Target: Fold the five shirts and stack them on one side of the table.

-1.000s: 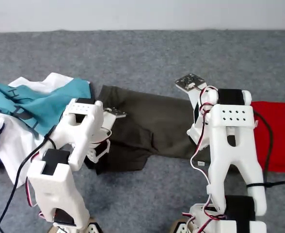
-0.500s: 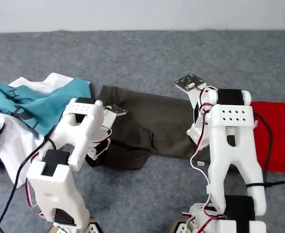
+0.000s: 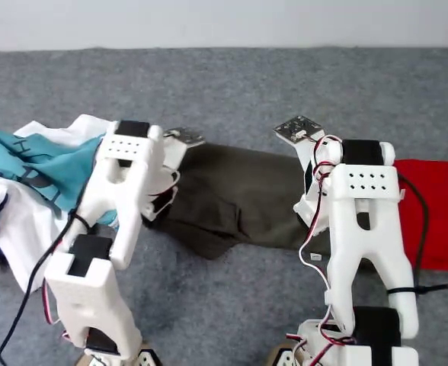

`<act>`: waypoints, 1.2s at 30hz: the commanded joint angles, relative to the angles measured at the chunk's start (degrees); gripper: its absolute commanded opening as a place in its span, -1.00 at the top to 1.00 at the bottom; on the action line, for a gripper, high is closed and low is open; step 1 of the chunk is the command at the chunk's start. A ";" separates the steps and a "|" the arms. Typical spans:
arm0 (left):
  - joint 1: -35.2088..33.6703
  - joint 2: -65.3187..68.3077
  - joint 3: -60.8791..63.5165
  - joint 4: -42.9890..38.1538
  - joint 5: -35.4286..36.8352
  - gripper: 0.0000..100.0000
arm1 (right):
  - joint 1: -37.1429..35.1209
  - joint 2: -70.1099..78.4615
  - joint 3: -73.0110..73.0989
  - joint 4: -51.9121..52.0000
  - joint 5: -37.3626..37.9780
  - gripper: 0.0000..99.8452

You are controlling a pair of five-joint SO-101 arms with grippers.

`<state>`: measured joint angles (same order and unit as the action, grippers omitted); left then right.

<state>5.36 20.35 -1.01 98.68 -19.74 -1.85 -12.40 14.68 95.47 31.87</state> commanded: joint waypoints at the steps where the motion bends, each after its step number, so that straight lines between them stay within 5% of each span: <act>1: 3.16 0.26 -3.65 -2.02 -0.35 0.97 | -0.48 -2.33 -0.09 -0.31 -0.62 0.78; 15: 4.22 17.93 -28.97 1.85 4.04 0.97 | -0.57 -2.42 4.75 -0.92 -0.62 0.78; 36: 0.35 18.90 -29.67 -2.37 4.13 0.96 | -5.85 -2.42 5.19 -1.01 -0.44 0.78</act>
<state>6.24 39.43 -29.14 97.10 -16.04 -6.15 -12.40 19.96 94.95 31.78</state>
